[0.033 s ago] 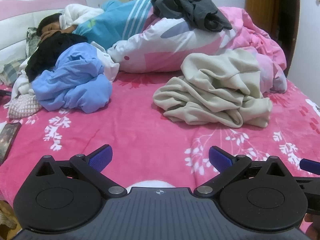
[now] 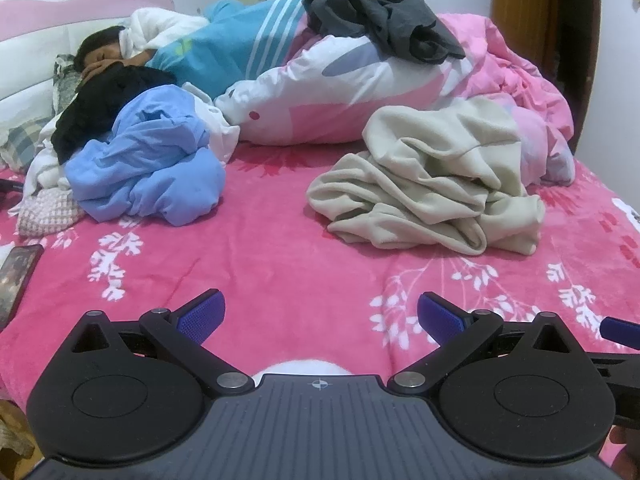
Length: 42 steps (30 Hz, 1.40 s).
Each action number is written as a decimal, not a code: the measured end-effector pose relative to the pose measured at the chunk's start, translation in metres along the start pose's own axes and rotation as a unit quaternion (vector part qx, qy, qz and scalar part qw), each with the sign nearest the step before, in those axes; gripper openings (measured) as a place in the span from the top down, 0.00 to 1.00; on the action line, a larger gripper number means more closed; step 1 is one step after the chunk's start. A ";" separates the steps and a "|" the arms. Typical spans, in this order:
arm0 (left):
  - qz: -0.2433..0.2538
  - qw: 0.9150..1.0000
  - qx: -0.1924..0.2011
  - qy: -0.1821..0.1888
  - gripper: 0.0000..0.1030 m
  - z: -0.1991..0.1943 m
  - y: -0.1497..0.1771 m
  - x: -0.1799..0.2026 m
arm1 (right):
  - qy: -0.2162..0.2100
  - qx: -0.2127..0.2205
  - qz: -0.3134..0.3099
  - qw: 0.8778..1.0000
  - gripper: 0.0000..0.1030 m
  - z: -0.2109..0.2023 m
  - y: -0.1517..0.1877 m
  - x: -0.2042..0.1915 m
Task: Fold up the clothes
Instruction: 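Move both grippers toward the crumpled beige hoodie on the bed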
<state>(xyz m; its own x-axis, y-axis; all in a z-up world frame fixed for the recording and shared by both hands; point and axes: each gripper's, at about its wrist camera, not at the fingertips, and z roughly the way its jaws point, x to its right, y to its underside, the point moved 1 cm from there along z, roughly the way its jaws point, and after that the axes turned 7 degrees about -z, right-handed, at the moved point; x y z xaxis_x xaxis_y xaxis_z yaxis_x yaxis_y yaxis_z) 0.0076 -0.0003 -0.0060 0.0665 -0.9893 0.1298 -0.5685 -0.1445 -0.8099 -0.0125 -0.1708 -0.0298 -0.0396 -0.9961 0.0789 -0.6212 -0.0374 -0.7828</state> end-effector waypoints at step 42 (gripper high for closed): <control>-0.004 1.000 0.007 -0.010 0.00 -0.016 0.007 -0.005 | 0.009 0.016 0.009 1.000 0.00 -0.020 -0.007 0.000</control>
<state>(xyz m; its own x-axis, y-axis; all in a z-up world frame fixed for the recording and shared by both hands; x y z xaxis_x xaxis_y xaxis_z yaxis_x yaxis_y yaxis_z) -0.0093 0.0035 -0.0031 0.0872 -0.9883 0.1249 -0.5565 -0.1523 -0.8168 -0.0240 -0.1688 -0.0122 -0.0647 -0.9951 0.0745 -0.5949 -0.0215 -0.8035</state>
